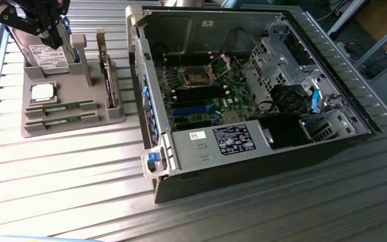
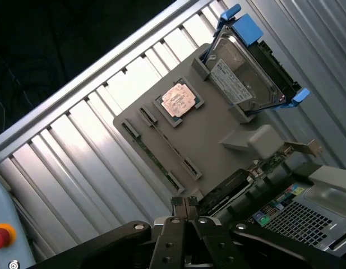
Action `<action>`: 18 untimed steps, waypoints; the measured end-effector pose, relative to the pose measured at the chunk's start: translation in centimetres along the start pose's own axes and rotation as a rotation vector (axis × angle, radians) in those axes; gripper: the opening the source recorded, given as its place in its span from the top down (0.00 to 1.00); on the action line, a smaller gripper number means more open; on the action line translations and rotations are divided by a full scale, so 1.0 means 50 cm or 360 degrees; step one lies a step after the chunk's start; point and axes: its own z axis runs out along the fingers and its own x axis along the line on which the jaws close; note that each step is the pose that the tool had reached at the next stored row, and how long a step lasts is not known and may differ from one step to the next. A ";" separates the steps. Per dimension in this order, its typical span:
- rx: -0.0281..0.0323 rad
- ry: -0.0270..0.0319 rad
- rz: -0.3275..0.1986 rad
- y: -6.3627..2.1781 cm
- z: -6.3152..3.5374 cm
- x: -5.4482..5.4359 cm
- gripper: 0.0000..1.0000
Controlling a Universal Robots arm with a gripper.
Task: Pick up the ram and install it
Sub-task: 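Pick up the ram and move it above insertion slot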
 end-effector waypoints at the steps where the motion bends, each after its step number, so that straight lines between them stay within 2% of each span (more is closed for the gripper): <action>1: -0.00004 0.00006 -0.0015 0.000 0.000 0.000 0.90; 18: -0.00084 0.00137 -0.0326 0.000 0.000 0.000 0.90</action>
